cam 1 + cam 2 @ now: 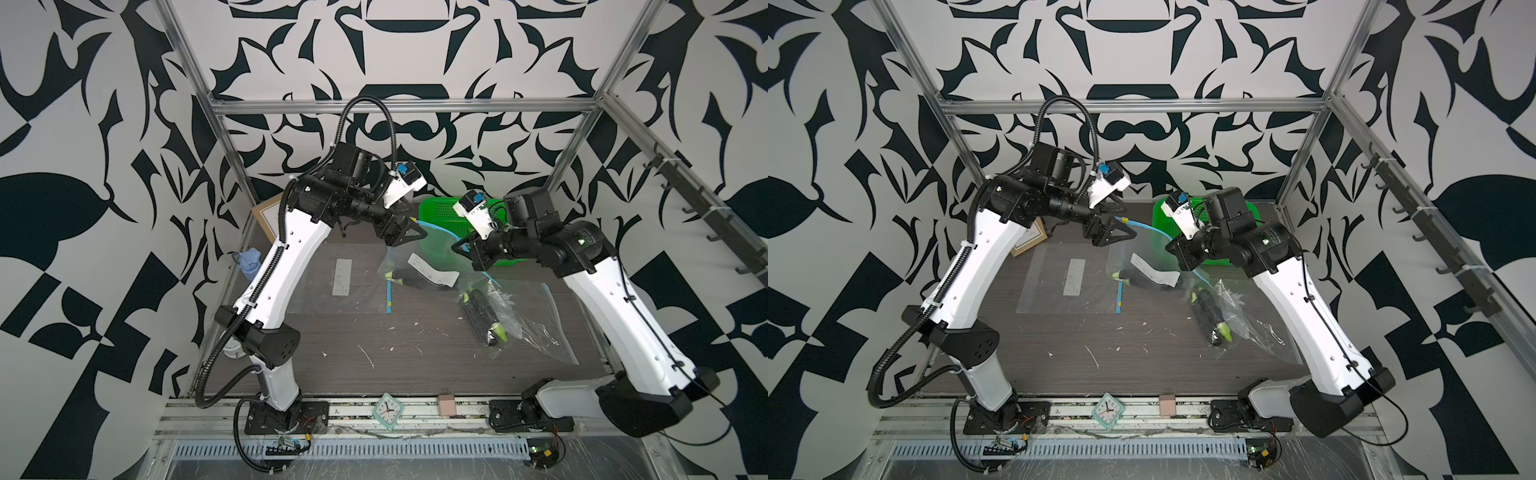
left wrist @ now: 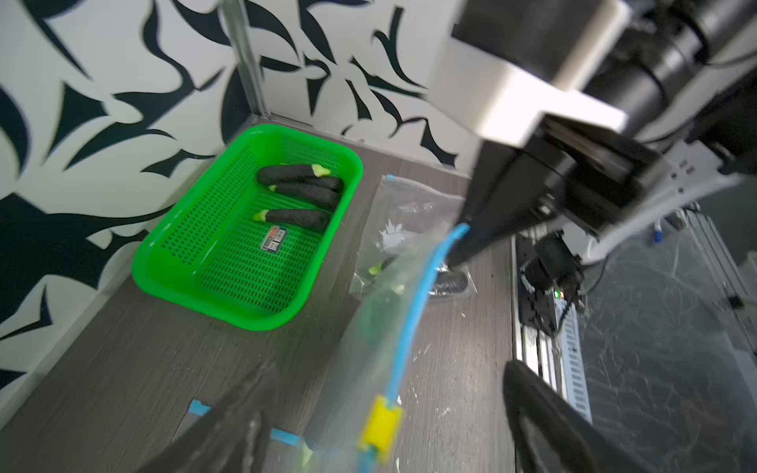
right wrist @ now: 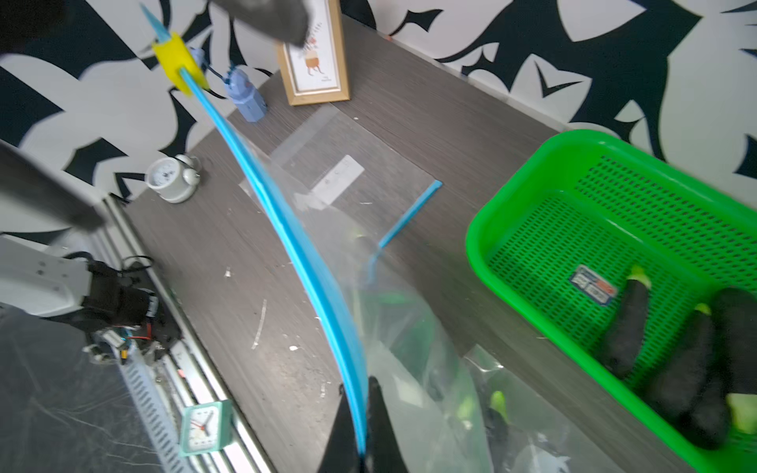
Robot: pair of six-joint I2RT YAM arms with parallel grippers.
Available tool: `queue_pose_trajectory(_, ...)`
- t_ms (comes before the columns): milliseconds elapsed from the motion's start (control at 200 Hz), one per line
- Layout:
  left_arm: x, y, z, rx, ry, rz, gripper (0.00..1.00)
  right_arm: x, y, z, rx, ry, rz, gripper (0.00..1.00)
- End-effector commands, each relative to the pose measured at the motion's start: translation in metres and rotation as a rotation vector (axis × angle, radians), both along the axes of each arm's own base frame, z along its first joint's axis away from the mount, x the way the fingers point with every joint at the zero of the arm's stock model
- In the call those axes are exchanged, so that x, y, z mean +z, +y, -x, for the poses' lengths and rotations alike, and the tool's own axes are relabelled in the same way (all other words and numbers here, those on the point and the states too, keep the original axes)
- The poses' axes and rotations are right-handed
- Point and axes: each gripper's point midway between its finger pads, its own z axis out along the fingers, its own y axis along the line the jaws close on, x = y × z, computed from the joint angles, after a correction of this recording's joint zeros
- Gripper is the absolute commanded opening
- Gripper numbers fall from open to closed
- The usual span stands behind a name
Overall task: Place the eggplant in a zip-top bag and seal the zipper
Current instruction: Place the zipper food storage bag at the center of the board.
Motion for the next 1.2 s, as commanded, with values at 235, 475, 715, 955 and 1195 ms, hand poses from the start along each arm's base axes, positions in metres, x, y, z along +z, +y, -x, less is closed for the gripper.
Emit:
queue_pose_trajectory(235,0.080,0.091,-0.054,0.328,-0.030,0.403,1.00,-0.003,0.013,0.046,-0.123,0.198,-0.146,0.00)
queue_pose_trajectory(475,0.057,0.085,-0.064,0.300,0.095,0.437,1.00,-0.093,-0.046,0.024,-0.366,0.363,-0.126,0.00)
queue_pose_trajectory(715,0.023,0.083,-0.066,0.347,0.170,0.425,1.00,-0.162,-0.132,0.016,-0.689,0.426,-0.102,0.00)
queue_pose_trajectory(955,-0.027,0.079,-0.067,0.485,0.234,0.349,1.00,-0.213,-0.173,0.015,-0.868,0.489,-0.097,0.00)
queue_pose_trajectory(1195,-0.088,0.069,-0.057,0.679,0.279,0.178,0.98,-0.200,-0.202,0.019,-0.980,0.384,-0.021,0.53)
